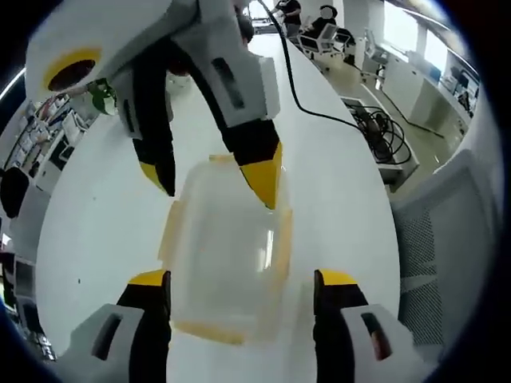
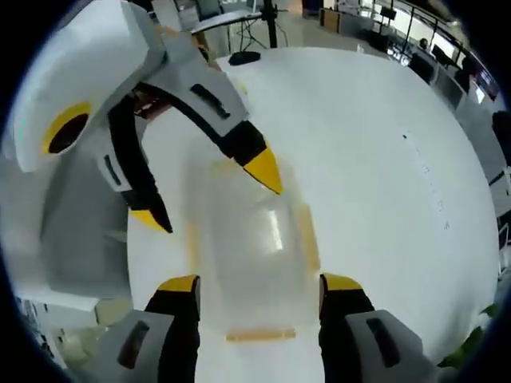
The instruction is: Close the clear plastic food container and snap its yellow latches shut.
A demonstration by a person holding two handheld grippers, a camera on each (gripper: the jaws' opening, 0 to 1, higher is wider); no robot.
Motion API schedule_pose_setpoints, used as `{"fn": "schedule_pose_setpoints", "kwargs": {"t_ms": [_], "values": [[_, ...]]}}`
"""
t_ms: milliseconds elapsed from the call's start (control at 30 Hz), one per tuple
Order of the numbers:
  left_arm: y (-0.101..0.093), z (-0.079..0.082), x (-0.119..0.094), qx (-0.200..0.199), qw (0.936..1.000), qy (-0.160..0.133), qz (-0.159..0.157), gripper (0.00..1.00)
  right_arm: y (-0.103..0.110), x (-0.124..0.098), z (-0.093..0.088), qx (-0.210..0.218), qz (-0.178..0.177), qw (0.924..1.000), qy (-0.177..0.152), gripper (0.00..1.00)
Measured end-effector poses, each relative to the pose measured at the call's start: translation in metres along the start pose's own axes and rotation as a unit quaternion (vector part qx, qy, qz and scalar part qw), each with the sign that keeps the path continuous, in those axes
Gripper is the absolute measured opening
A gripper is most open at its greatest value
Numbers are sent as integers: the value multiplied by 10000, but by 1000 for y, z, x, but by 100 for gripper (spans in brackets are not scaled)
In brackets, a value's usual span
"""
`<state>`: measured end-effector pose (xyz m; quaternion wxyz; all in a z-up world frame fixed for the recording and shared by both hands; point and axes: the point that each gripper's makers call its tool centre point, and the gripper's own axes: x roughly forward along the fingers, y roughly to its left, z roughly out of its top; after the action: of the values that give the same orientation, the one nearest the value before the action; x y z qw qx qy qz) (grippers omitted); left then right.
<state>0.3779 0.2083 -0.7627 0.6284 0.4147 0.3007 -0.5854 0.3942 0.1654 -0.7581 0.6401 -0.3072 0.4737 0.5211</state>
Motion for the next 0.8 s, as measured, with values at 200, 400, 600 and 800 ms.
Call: {"fn": "schedule_pose_setpoints", "kwargs": {"t_ms": [200,400,600,800], "values": [[1,-3,2,31,9999,76,-62,77,2,-1,-4,-36,-164,9999,-23,65],[5,-6,3,1,9998,135,-116,80,8,2,-8,-87,-236,9997,1,70],[10,-14,6,-33,9996,252,-150,81,11,7,-15,-149,-330,9993,54,73],[10,-18,11,132,9992,331,-166,82,13,10,-18,-240,-390,9989,59,77]]}}
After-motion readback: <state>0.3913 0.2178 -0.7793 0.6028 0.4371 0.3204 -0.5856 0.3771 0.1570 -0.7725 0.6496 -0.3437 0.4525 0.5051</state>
